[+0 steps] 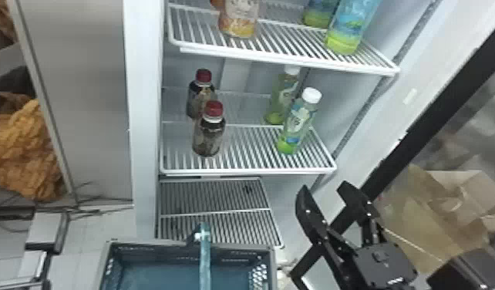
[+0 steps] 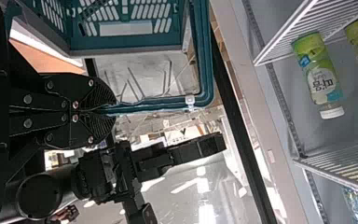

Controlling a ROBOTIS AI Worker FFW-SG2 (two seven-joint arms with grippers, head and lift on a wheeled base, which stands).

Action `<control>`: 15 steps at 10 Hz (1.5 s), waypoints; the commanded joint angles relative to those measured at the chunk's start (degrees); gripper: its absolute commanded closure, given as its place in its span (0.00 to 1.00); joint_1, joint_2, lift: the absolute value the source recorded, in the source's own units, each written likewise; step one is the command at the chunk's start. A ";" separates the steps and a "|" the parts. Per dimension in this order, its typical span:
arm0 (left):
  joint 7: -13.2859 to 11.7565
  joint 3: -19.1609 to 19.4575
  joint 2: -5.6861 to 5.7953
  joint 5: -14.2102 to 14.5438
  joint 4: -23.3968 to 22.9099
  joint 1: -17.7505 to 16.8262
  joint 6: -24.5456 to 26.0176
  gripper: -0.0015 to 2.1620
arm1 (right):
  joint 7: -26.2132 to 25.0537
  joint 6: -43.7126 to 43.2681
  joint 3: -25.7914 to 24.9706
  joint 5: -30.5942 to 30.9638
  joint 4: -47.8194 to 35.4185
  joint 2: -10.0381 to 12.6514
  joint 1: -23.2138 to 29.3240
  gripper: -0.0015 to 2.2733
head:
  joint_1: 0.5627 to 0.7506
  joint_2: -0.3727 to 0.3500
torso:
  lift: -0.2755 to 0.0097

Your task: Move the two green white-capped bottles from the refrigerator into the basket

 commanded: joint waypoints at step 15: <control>0.00 1.26 -0.18 0.23 -0.28 0.70 -0.14 0.54 | -1.41 -4.22 -4.33 3.82 20.65 -0.70 -16.97 0.20 | 0.70 0.03 | 0.04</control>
